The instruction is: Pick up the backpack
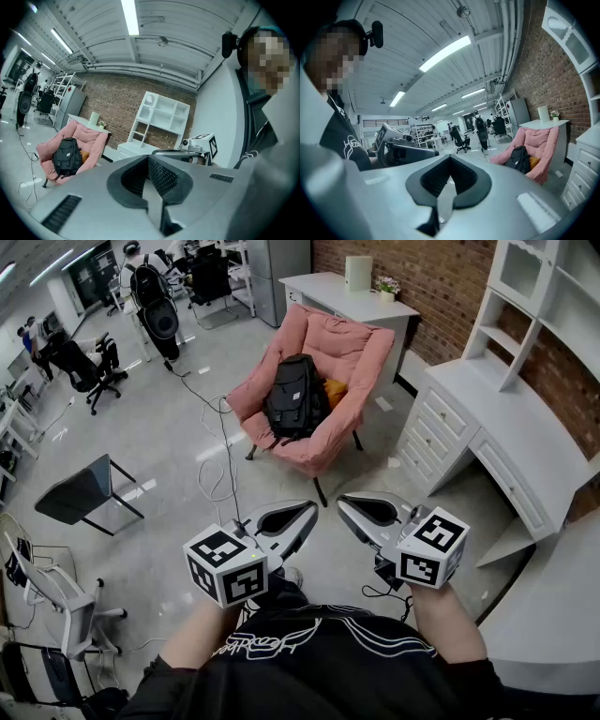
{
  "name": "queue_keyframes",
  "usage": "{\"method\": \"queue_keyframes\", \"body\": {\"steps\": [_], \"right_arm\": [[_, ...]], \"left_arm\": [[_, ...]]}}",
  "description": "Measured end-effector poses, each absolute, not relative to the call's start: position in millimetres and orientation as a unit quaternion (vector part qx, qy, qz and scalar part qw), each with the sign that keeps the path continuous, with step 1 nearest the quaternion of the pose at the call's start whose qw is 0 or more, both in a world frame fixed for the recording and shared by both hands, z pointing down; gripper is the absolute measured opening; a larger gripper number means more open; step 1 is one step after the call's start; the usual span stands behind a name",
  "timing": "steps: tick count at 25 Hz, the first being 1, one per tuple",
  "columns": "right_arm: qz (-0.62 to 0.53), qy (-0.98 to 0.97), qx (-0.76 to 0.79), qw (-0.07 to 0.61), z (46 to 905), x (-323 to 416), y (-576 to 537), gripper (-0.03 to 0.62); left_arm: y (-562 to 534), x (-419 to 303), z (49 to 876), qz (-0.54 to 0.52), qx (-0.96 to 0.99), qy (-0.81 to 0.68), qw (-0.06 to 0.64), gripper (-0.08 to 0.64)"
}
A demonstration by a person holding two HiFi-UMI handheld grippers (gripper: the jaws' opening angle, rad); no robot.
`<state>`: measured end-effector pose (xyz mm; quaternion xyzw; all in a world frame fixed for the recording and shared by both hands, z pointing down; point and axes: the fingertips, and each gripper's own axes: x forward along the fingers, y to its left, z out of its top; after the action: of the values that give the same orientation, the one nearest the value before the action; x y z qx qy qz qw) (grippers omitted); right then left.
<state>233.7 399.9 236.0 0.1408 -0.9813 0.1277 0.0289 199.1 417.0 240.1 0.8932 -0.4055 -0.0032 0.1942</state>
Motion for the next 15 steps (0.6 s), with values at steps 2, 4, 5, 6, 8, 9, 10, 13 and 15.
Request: {"method": "queue_keyframes", "body": {"steps": [2, 4, 5, 6, 8, 9, 10, 13, 15], "right_arm": [[0.137, -0.98, 0.141, 0.027, 237.4, 234.2, 397.4, 0.005], [0.145, -0.98, 0.137, 0.023, 237.5, 233.3, 395.2, 0.005], [0.148, -0.98, 0.132, 0.02, 237.1, 232.2, 394.6, 0.005], [0.149, -0.98, 0.126, 0.018, 236.7, 230.6, 394.2, 0.005], [0.151, -0.981, 0.121, 0.017, 237.7, 226.9, 391.5, 0.005], [0.152, -0.981, 0.121, 0.019, 239.4, 225.0, 388.3, 0.005], [0.153, -0.98, 0.123, 0.021, 241.5, 223.1, 384.4, 0.005], [0.161, -0.979, 0.124, 0.025, 247.5, 216.8, 372.1, 0.006], [0.167, -0.978, 0.12, 0.026, 249.9, 210.8, 364.9, 0.005]], "left_arm": [[414.6, 198.0, 240.6, -0.004, 0.891, -0.409, 0.197, 0.002], [411.7, 197.1, 241.4, -0.005, 0.889, -0.412, 0.201, 0.002], [410.0, 196.5, 242.1, -0.005, 0.888, -0.412, 0.203, 0.002], [408.1, 195.6, 243.3, -0.005, 0.888, -0.413, 0.205, 0.002], [403.7, 192.4, 246.9, -0.005, 0.886, -0.413, 0.209, 0.002], [401.0, 190.1, 248.8, -0.005, 0.885, -0.414, 0.211, 0.002], [398.1, 187.7, 250.6, -0.005, 0.885, -0.415, 0.213, 0.002], [388.1, 179.9, 255.4, -0.006, 0.882, -0.417, 0.219, 0.002], [380.2, 173.6, 259.3, -0.004, 0.88, -0.421, 0.222, 0.002]]}}
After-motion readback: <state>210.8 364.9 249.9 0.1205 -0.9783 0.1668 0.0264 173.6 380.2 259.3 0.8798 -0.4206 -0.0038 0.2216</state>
